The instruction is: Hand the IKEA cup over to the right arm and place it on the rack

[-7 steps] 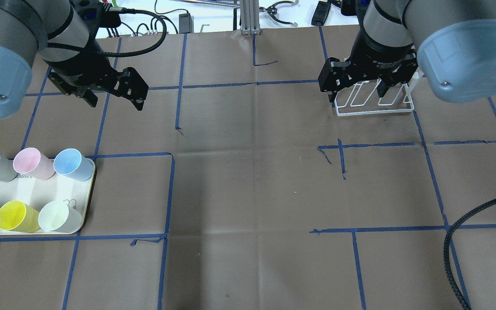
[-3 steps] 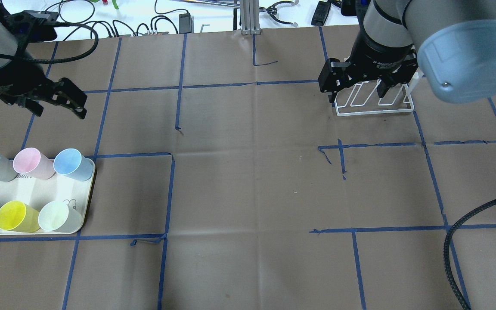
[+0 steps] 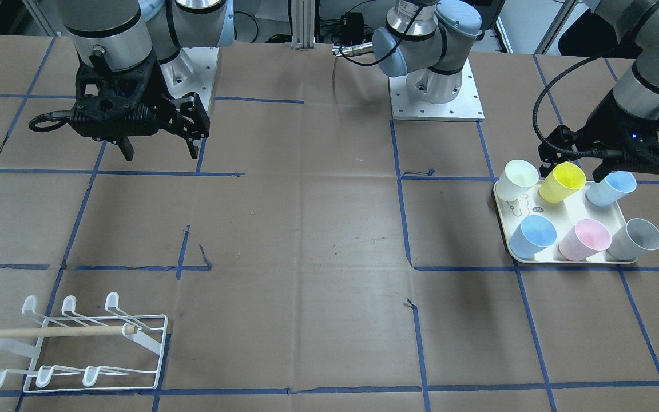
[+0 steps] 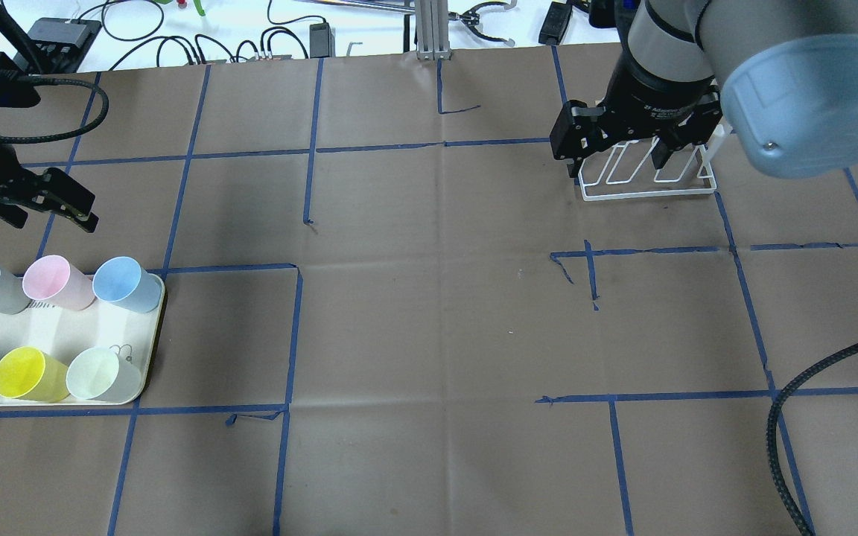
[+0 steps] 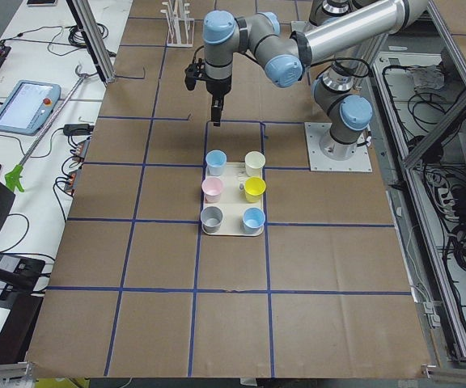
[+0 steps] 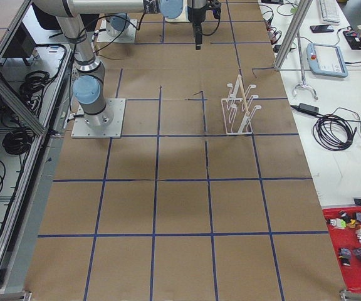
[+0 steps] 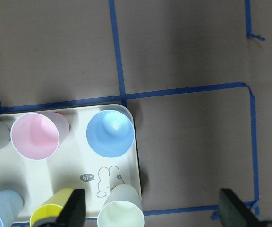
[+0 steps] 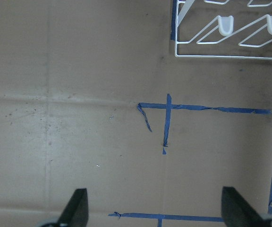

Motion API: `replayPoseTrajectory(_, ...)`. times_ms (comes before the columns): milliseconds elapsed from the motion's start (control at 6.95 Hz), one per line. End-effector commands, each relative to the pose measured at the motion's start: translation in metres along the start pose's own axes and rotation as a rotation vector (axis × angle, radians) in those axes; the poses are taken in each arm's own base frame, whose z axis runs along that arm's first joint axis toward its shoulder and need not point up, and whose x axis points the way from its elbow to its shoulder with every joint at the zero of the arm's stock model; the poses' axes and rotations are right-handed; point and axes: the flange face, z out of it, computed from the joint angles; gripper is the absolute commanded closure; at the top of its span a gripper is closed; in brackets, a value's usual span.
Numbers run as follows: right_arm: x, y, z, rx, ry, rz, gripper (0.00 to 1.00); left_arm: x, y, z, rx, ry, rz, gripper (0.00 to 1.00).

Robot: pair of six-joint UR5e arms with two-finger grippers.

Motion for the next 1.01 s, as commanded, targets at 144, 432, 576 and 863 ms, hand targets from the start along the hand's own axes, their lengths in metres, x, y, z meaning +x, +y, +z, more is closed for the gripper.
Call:
replayPoseTrajectory(144,0.0,0.0,0.0,0.0,0.001,0.0,0.0,-0.004,-0.001,0.063,0.003,0.001,-0.005,0.0)
replayPoseTrajectory(432,0.0,0.0,0.0,0.0,0.001,-0.001,0.0,-0.01,-0.01,0.105,-0.015,0.012,-0.006,0.0)
replayPoseTrajectory(576,0.0,0.0,0.0,0.0,-0.001,0.002,0.0,-0.015,-0.019,0.122,-0.013,0.011,-0.006,0.0)
replayPoseTrajectory(863,-0.001,0.001,0.002,-0.003,-0.001,0.0,0.0,-0.02,-0.028,0.157,-0.046,0.029,-0.006,0.0)
